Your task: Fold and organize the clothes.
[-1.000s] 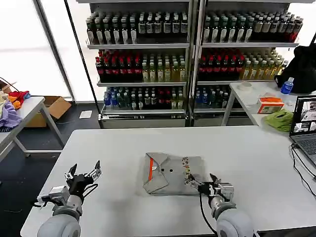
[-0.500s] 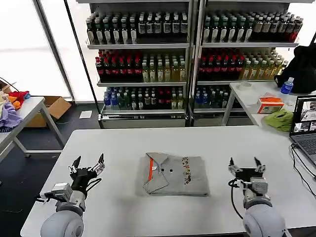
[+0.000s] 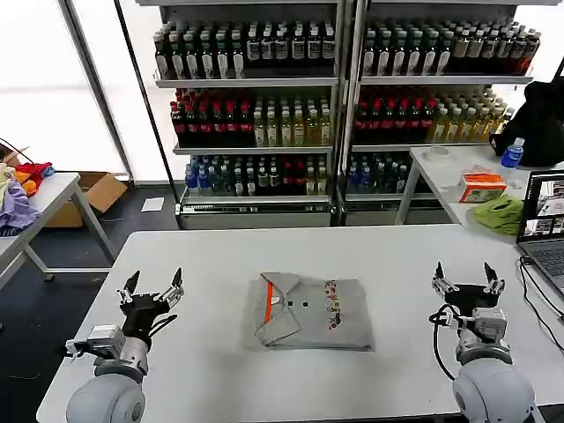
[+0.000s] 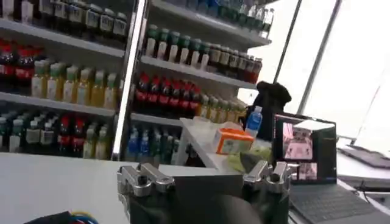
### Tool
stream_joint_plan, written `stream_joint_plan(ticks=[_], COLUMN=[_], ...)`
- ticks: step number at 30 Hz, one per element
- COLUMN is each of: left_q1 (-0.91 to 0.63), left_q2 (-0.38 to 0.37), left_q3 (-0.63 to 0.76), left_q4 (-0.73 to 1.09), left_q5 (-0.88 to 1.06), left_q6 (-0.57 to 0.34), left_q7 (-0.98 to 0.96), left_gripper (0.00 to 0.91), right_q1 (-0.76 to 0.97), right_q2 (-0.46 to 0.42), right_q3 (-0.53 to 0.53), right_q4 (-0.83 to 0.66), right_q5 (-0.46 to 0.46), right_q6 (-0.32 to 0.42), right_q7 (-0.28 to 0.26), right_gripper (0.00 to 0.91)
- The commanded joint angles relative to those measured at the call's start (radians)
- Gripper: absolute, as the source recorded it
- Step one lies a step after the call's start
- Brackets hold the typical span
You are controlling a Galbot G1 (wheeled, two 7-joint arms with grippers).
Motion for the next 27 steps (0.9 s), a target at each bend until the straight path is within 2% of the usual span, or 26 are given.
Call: stream_joint_plan(ticks=[1, 12, 27], left_q1=[-0.003, 0.004, 0.000], left_q2=[0.003, 0.003, 0.014], left_q3=[-0.011, -0.023, -0.043], left_q4=[0.005, 0.003, -0.003], left_q5=[0.012, 0.002, 0.027], left_q6=[-0.010, -0.005, 0.048], left_q7=[0.014, 0.012, 0.044], left_gripper=[0.907, 0.907, 0.907], right_q1=[0.002, 0.003, 0.021], right_q2=[-0.014, -0.057, -0.046], right_q3=[0.015, 0.021, -0.015], right_q4=[0.006, 0.016, 0.004], right_q5=[0.002, 0.018, 0.014], right_q6=[0.003, -0.036, -0.043], right_q7=[-0.014, -0.075, -0.073], right_gripper=[0.907, 0.907, 0.907])
